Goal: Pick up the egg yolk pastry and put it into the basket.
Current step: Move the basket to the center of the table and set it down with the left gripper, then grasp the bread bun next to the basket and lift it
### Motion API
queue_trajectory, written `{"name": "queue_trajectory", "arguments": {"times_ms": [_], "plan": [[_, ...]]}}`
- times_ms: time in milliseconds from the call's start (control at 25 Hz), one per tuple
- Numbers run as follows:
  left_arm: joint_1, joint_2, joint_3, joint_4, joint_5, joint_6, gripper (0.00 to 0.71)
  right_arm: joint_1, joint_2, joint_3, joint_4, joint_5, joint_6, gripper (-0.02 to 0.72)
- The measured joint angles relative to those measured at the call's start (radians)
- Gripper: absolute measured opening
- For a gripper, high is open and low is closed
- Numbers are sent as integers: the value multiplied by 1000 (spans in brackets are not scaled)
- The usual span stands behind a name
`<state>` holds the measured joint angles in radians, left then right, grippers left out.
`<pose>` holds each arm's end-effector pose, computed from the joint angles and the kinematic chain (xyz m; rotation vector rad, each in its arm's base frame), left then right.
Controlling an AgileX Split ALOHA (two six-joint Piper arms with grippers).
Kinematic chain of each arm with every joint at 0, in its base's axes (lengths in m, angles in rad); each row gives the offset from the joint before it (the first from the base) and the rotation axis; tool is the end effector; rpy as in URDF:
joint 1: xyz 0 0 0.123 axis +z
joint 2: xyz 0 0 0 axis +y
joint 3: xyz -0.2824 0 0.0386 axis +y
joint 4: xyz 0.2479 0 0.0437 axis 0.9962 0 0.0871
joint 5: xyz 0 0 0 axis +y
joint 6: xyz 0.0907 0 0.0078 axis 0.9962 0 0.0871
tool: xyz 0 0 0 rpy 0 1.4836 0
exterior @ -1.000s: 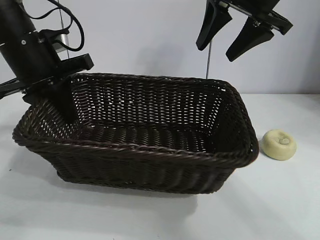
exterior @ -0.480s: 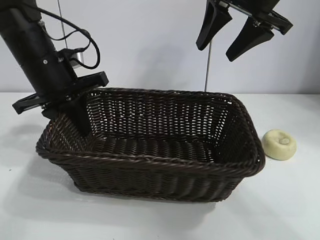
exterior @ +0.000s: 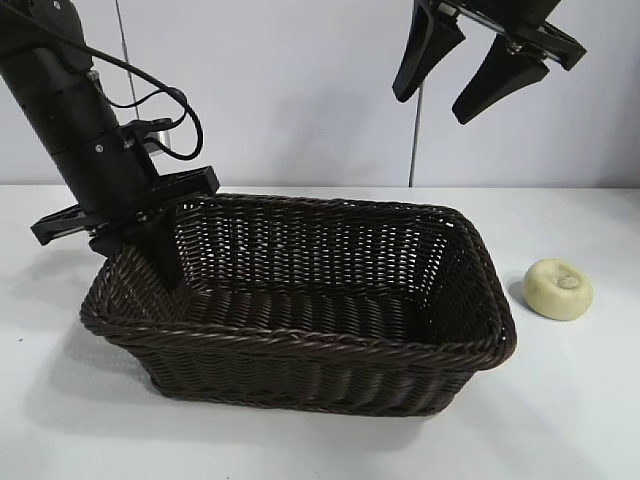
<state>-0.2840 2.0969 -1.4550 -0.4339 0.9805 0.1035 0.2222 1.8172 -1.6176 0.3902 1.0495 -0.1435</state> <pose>0.3815 -0.1445 0.1494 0.2310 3.0786 -0.5707 0.3784 0.1163 0.3035 -0.3237 2.6830 0.5388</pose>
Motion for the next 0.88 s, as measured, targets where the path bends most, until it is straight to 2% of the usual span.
{"name": "queue_trajectory", "arguments": {"times_ms": [80, 200, 280, 320, 480, 880], "plan": [[0, 0, 0, -5, 0, 0, 161, 0, 0, 0, 0, 0, 0, 474], [0, 0, -2, -12, 0, -1, 393, 0, 0, 0, 0, 0, 0, 474], [0, 0, -7, -13, 3, -1, 517, 0, 0, 0, 0, 0, 0, 474], [0, 0, -8, -11, 6, -1, 552, 0, 0, 0, 0, 0, 0, 474], [0, -1, -8, 12, 36, -6, 601, 0, 0, 0, 0, 1, 0, 474], [0, -152, -8, 51, 81, -10, 613, 0, 0, 0, 0, 1, 0, 474]]}}
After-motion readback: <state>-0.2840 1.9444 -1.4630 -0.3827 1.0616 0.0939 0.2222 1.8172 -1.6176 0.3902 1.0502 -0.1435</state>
